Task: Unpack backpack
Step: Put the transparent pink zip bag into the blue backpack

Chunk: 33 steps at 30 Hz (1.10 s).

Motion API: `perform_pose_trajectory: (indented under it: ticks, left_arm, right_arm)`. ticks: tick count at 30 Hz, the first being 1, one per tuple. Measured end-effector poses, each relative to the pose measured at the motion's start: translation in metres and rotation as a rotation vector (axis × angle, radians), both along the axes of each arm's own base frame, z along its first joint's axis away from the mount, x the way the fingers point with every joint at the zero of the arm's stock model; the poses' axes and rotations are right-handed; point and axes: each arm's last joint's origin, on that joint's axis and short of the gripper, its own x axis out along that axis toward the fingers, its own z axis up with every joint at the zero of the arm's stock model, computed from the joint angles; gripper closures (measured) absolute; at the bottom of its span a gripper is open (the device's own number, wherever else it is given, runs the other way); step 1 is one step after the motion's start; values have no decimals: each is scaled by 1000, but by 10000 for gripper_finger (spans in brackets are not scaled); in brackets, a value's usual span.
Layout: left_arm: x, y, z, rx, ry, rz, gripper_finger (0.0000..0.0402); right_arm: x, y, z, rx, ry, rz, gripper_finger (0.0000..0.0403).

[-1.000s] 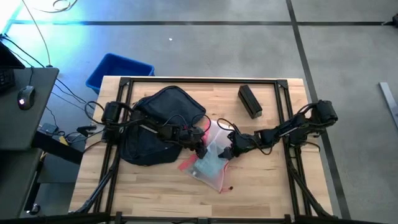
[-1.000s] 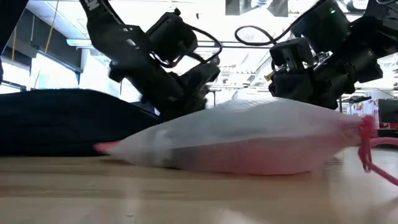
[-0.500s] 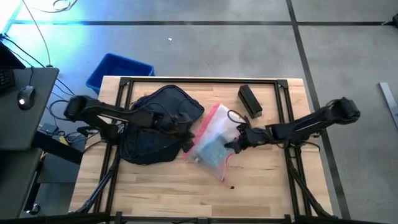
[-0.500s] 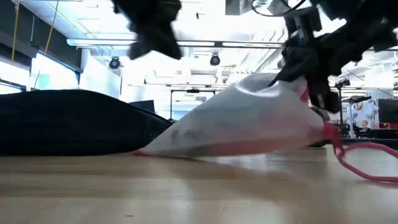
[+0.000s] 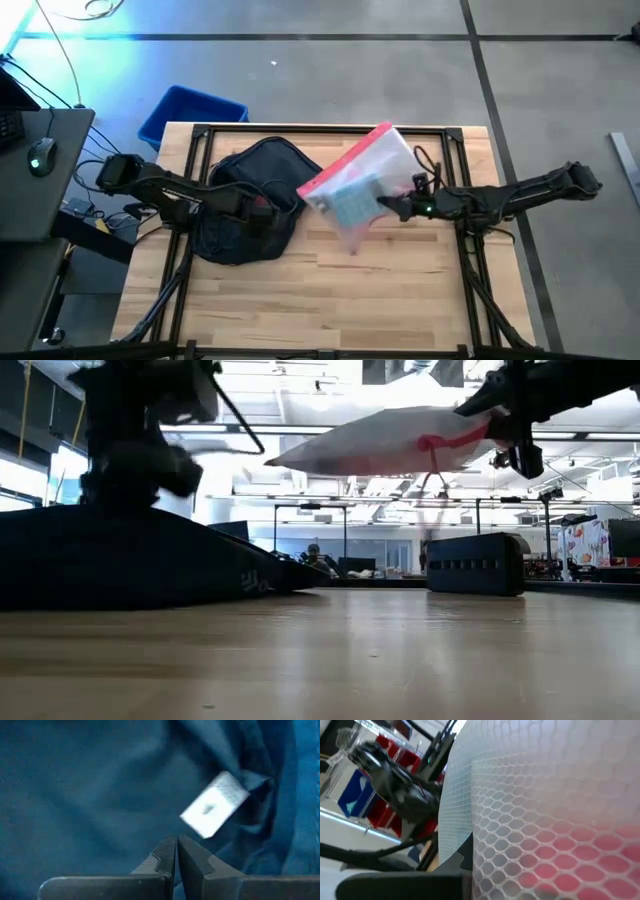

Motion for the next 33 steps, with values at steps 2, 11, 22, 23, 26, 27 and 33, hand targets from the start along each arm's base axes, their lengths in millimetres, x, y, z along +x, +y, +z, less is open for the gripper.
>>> perform_pose_trajectory:
  ticks: [2,11,22,23,26,27,33]
  left_arm:
    - [10,-4,-3,-59,-155,51,402]
    - [72,3,46,-4,-799,217,402]
    - [83,18,91,266,-662,-110,398]
    - [83,18,91,295,-646,-164,394]
    - [81,17,93,332,-605,-300,369]
    - [80,17,92,343,-584,-328,357]
    - [65,33,80,462,-338,-287,274]
  right_arm:
    - [-3,-3,3,0,-13,-19,356]
    - [-7,-12,2,-14,15,-49,356]
    - [-7,-16,34,-99,42,1,356]
    - [-7,-16,39,-101,60,9,356]
    - [-11,-15,46,-74,164,27,356]
    - [-13,-14,47,-46,198,33,356]
    - [-15,4,47,150,282,117,356]
